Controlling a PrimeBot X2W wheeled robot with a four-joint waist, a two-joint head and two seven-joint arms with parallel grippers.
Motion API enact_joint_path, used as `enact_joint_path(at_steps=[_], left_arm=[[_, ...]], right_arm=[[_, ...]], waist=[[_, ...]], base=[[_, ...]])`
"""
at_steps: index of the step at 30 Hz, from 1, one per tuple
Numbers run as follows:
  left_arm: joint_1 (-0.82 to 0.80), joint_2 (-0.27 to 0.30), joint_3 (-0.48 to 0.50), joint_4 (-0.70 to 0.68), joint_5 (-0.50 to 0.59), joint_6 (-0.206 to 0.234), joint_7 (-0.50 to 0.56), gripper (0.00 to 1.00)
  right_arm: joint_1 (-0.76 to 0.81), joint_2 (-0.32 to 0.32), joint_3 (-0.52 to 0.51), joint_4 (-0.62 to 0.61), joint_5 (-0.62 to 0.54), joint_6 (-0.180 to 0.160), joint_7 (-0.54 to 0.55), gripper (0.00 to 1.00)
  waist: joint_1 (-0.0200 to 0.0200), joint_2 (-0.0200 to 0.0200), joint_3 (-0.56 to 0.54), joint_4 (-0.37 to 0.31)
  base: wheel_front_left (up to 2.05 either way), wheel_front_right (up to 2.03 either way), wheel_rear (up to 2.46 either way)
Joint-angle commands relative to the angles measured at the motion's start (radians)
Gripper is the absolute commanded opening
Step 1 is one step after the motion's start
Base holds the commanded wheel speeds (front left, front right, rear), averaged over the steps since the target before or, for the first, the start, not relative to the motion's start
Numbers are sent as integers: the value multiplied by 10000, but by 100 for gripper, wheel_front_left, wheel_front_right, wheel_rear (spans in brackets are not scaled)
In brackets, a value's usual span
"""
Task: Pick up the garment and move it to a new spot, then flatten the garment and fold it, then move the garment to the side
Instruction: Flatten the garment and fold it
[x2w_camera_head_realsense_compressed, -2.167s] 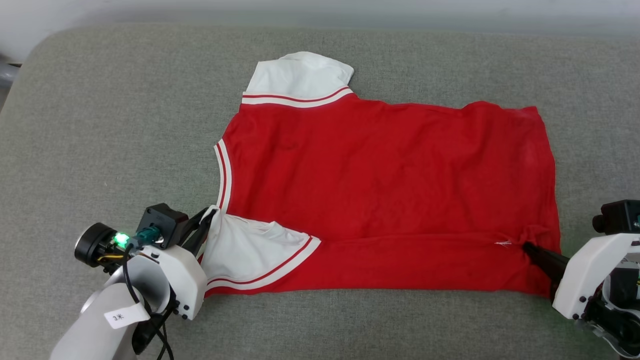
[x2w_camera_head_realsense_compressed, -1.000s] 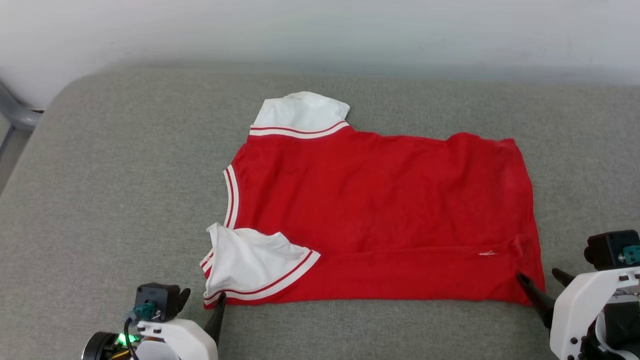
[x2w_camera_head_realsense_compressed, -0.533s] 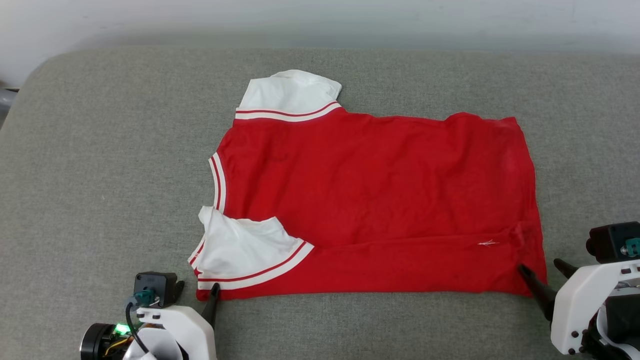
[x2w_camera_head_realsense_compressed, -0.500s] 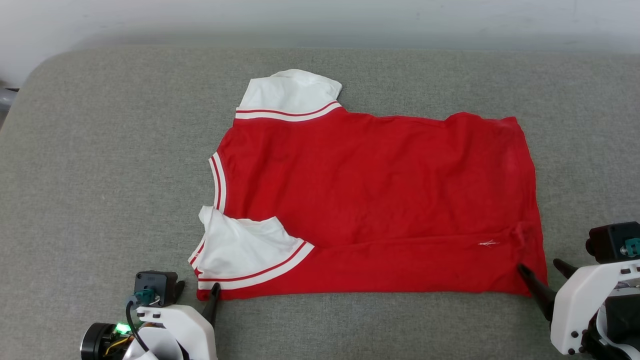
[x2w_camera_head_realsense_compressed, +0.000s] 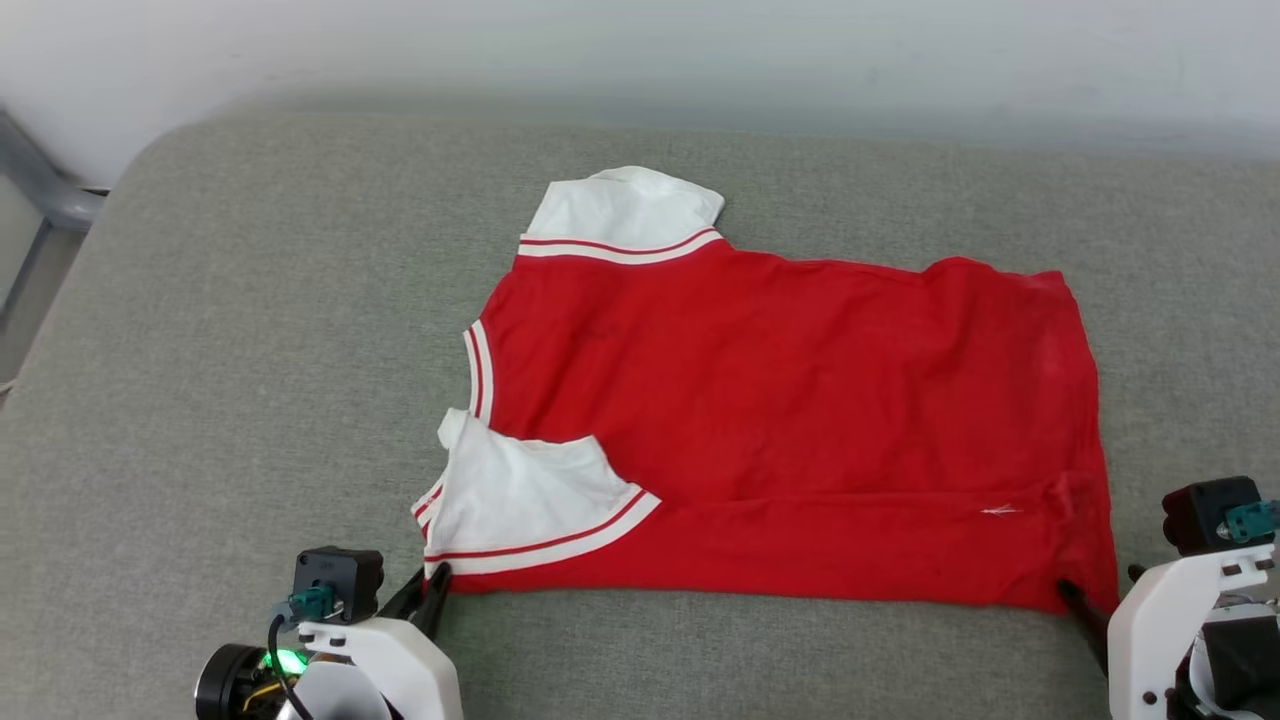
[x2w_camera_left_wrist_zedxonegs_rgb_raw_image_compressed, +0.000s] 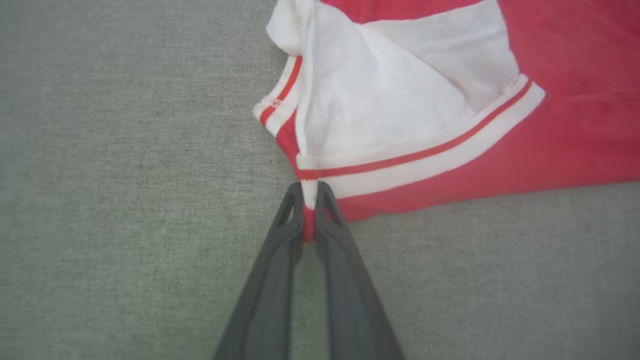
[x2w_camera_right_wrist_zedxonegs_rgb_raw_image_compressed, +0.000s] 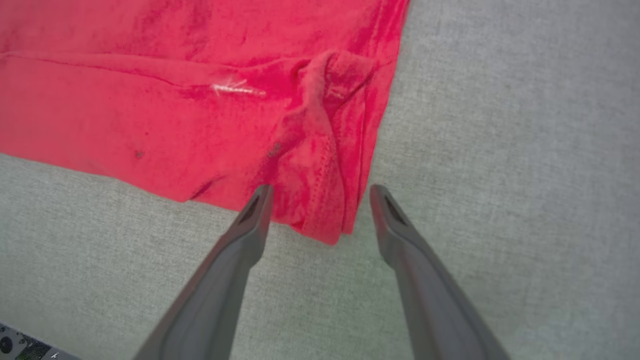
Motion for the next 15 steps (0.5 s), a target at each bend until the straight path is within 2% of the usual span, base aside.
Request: enact_joint_path(at_steps=[1, 5, 11, 15], left_arm=[[101, 74, 18, -267, 98, -40, -127, 0], [157, 94, 4, -726, 25, -67, -164, 0], [75, 165, 21, -1161, 60, -92, -262, 0], [17, 199, 17, -1206, 70, -100, -290, 0]], right_arm=[[-26, 57, -33, 231, -122, -8, 18, 100], [-200, -24, 73, 664, -412, -8, -23, 100], [-436, 262, -355, 1550, -955, -13, -81, 100], [-321, 527, -242, 2013, -749, -7, 331, 100]], waist=[[-1, -1, -31, 128], [-1, -1, 27, 241], [-1, -1, 257, 431], [-1, -1, 387, 503]], base=[[0, 0, 0], [0, 0, 0], [0, 0, 0], [0, 0, 0]])
